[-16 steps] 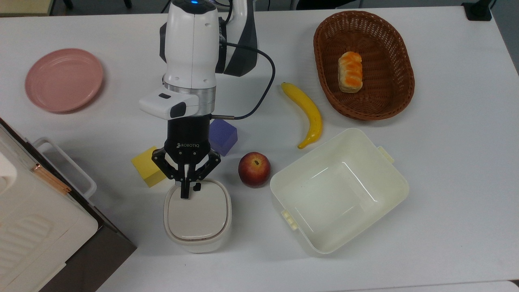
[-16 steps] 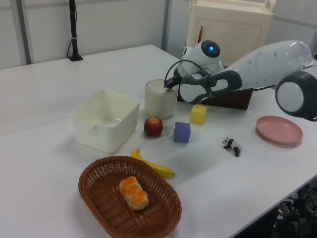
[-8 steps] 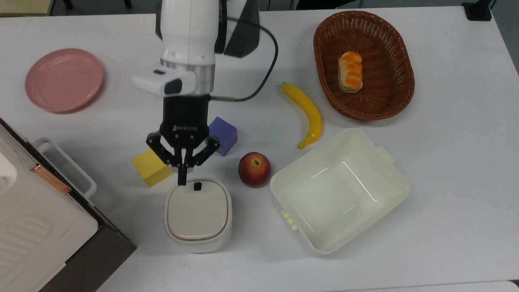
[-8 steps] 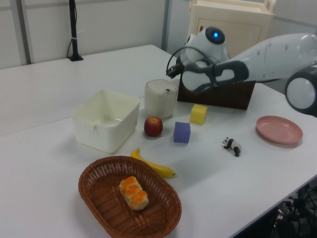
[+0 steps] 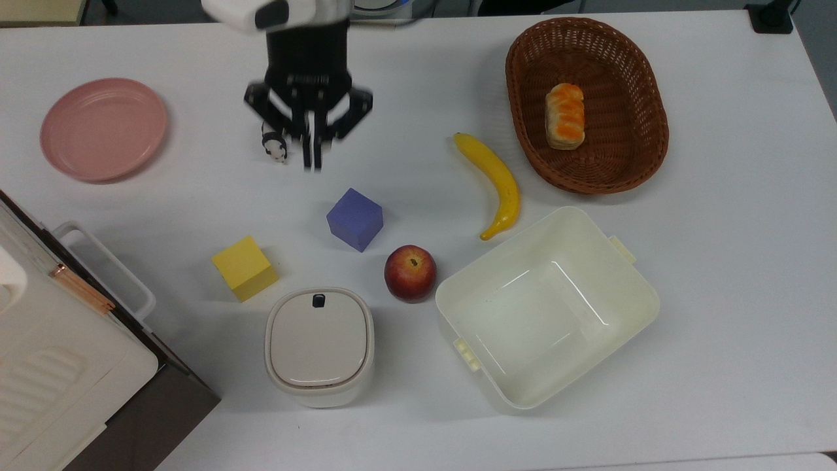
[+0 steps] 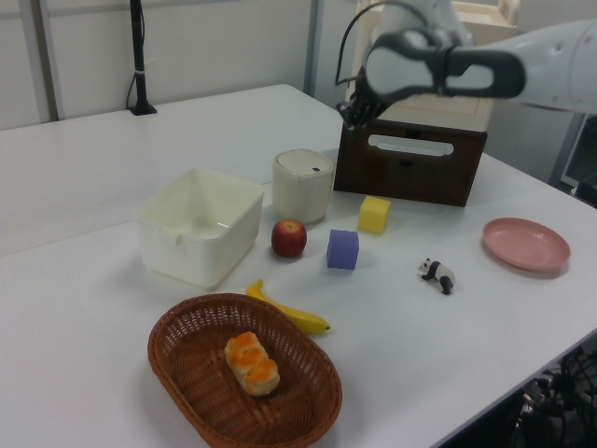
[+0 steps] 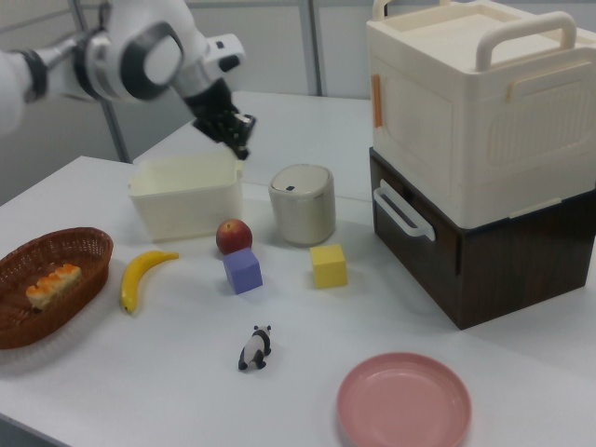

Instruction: Close the trash can

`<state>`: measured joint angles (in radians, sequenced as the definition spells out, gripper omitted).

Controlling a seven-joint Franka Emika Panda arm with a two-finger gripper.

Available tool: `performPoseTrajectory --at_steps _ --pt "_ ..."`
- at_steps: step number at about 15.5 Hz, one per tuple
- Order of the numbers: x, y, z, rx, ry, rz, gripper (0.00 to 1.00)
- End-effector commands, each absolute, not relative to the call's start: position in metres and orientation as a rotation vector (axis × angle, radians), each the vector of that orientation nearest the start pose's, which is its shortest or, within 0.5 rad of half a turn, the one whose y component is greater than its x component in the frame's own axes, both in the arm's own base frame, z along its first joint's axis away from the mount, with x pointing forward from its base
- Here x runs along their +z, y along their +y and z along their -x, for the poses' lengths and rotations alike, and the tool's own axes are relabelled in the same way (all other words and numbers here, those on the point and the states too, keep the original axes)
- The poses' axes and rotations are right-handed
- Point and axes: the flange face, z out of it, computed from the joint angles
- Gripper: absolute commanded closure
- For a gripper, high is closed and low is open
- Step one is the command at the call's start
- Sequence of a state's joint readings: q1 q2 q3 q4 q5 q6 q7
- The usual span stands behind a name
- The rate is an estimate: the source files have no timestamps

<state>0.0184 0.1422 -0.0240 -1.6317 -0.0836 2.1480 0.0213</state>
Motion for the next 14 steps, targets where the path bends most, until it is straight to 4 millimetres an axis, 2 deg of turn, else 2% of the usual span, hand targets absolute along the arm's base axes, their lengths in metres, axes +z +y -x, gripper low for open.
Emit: performPoseTrajectory --at_steps 1,3,4,5,6,7,11,12,14 --pt "0.594 0.000 -0.584 -0.281 -0.006 3.162 0.89" --pt "0.592 0.003 -0.568 -0.119 -0.015 3.154 0.81" --pt "0.593 0.003 -0.563 -0.075 -0.011 3.149 0.70" --pt "0.591 0.003 -0.561 -0.044 -0.009 3.149 0.45" --pt "0.590 0.003 -0.560 -0.032 0.001 3.149 0.06" --pt "0.590 0.001 -0.560 -0.029 -0.007 3.152 0.00" --pt "0.594 -0.002 -0.558 -0.034 0.029 3.136 0.00" --pt "0.606 -0.005 -0.552 -0.045 0.034 3.132 0.00" --pt "0.616 -0.014 -0.540 -0.003 0.068 3.122 0.00"
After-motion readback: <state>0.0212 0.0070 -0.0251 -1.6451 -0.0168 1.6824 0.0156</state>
